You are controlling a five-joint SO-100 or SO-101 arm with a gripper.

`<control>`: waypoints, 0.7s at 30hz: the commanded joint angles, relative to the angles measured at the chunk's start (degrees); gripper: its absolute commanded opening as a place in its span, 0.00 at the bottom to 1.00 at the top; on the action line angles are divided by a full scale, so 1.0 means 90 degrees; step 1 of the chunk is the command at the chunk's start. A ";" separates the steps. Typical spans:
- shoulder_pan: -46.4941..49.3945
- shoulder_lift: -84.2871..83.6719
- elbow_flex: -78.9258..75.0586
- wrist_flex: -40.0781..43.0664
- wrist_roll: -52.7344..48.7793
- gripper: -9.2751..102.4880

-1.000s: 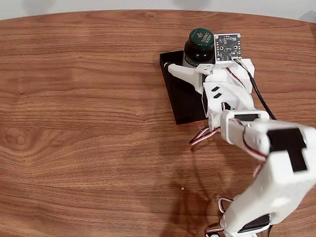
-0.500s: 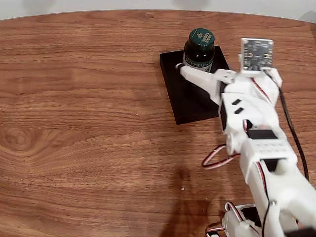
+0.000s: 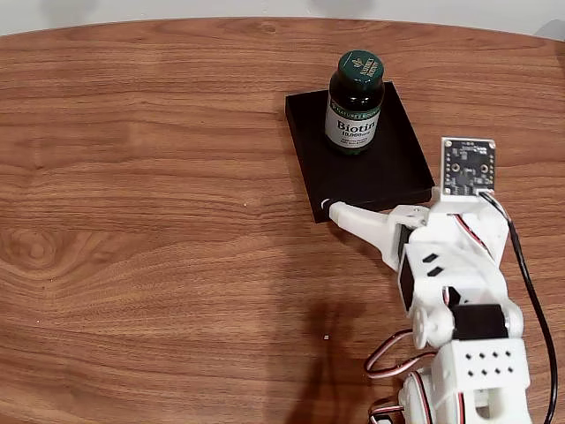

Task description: Pick up the pill bottle and place it in the black box.

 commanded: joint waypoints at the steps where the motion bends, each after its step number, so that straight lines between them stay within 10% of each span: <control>1: 0.0273 0.0869 -0.0283 0.1299 -0.0127 0.53; 21: 0.1523 0.2480 -0.0068 0.7168 0.0713 0.29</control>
